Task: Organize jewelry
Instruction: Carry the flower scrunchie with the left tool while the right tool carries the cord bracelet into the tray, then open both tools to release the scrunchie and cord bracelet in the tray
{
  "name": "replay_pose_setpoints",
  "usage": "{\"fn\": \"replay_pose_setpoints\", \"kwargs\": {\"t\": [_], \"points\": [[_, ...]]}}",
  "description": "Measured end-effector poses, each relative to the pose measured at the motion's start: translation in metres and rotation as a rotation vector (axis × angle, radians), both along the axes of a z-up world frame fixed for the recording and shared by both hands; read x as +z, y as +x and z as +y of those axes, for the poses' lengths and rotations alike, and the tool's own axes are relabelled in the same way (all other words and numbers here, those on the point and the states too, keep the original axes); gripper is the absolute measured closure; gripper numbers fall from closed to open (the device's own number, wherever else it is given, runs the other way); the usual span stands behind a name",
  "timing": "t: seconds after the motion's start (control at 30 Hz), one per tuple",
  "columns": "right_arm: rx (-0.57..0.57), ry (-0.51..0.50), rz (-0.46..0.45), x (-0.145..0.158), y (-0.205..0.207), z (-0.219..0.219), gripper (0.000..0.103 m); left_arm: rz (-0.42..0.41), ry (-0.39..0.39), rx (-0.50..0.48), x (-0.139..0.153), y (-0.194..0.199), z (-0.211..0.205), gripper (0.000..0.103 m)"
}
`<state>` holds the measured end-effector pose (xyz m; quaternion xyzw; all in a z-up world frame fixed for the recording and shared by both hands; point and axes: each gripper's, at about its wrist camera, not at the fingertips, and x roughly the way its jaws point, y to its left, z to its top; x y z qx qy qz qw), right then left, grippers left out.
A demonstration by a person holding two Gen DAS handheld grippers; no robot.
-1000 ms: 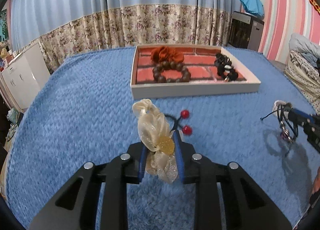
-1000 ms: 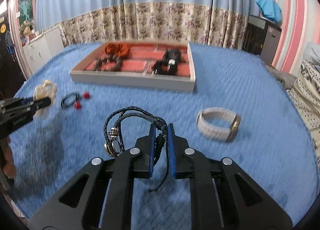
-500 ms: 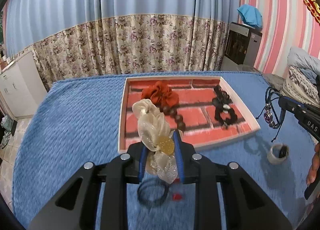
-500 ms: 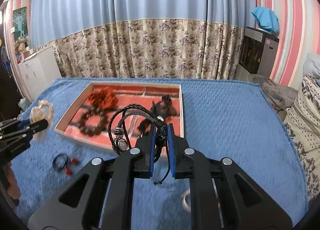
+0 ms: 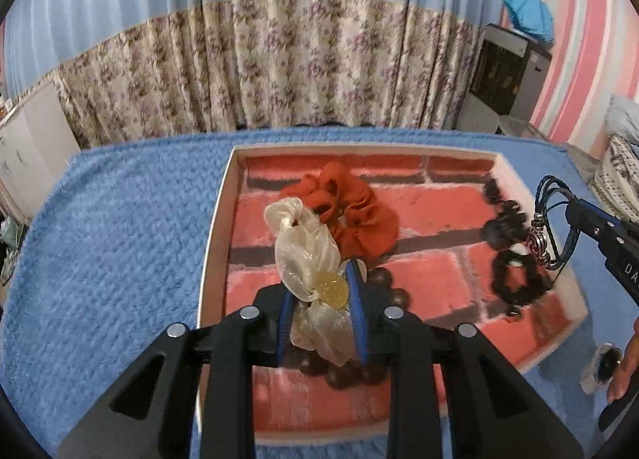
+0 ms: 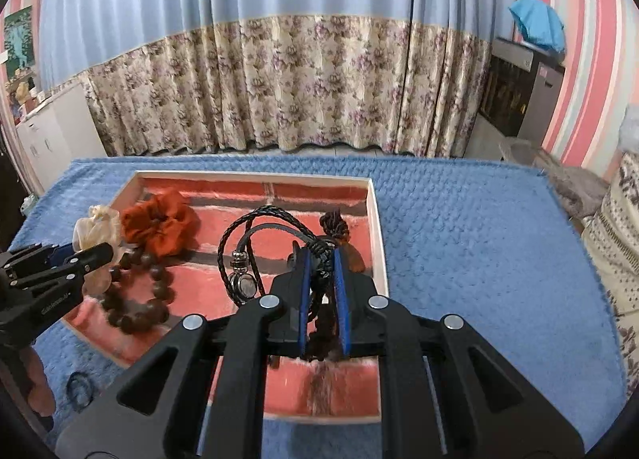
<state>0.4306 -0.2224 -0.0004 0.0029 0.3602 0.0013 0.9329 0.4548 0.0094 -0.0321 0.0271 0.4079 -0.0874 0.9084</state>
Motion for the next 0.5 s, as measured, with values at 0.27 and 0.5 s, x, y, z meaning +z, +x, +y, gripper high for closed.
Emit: {"fn": "replay_pose_setpoints", "kwargs": {"t": [0.27,0.5], "points": [[-0.006,0.019,0.056,-0.039,0.019,0.0,0.09,-0.014,0.038,0.015,-0.021,0.007,-0.003,0.071],[0.008,0.016,0.092,-0.049,0.023,0.005,0.086,-0.01,0.062,0.023,-0.03,0.009,-0.007,0.046]]}}
